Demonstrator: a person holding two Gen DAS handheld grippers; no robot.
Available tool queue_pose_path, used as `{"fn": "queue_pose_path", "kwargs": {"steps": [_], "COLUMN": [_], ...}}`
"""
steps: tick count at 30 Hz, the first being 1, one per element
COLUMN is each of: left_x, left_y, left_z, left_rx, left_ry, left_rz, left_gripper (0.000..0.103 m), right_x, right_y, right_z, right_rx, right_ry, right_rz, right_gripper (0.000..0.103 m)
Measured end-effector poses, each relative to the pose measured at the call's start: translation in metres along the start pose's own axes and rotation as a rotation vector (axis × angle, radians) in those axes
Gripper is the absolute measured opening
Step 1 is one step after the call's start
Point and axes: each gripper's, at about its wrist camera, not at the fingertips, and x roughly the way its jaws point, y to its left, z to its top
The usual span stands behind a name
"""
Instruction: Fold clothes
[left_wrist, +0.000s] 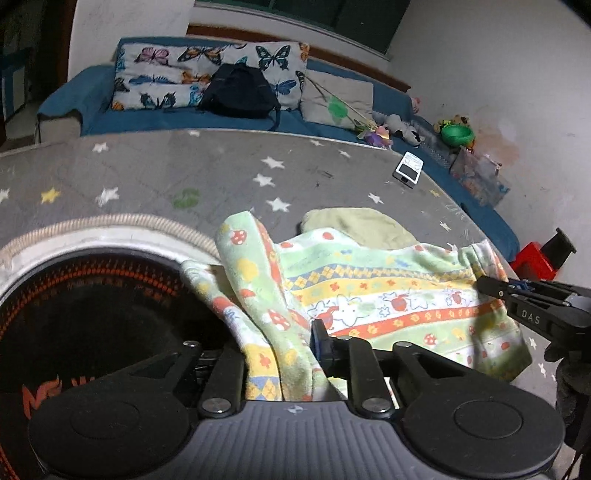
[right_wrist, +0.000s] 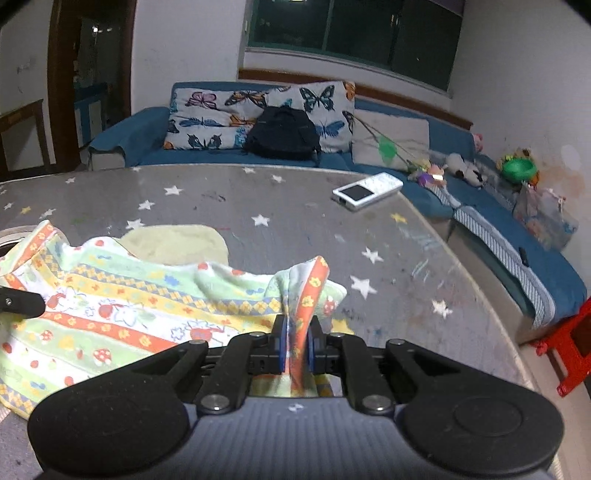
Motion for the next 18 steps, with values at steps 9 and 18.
{"fn": "queue_pose_path", "kwargs": {"steps": [9,18], "left_x": [-0.013,-0.046], "left_y": [0.015,0.026], "left_z": [-0.003,-0.012], "left_rx": [-0.013,0.000], "left_ry": [-0.008,-0.056], "left_rz": [0.056,0.129], "left_gripper": [0.053,0.071], "right_x": [-0.013,-0.043], "right_y": [-0.002,0.032], "right_z": [-0.004,-0.015], "right_rx": [0.011,-0.039], "right_ry": [-0.024,-0.062], "right_rz": [0.000,0.151], "right_gripper": [0.036,0.060]}}
